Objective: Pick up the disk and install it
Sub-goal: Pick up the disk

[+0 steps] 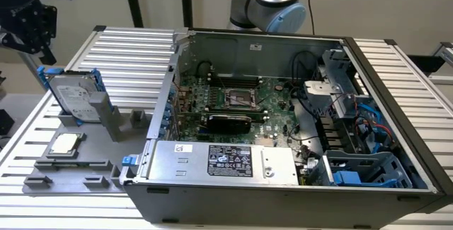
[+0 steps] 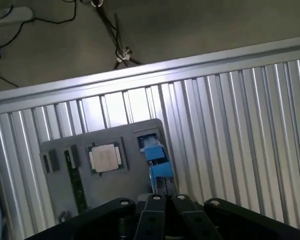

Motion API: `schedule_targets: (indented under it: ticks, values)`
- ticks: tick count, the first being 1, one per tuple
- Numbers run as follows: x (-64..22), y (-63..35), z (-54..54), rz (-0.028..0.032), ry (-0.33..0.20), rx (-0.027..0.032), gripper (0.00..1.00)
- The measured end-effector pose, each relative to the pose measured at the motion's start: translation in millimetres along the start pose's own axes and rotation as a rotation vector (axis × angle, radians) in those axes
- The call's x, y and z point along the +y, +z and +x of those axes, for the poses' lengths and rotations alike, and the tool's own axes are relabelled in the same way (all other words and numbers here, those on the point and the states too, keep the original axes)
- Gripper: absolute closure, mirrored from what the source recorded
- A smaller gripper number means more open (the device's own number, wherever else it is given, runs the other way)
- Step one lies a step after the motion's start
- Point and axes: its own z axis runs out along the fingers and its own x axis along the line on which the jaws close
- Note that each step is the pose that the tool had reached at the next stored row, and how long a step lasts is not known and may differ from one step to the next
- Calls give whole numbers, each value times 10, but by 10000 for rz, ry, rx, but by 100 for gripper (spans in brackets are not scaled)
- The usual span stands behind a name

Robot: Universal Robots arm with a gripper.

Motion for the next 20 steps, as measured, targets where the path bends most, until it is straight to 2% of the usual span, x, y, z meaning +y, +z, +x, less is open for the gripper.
schedule_targets:
  ticks: [11,12,20]
  values:
    - [0,9,0,-58,-1929,38,100]
    - [-2,10,-1,-62,-2035,40,0]
    - [-72,64,-12,-126,-2331,50,0]
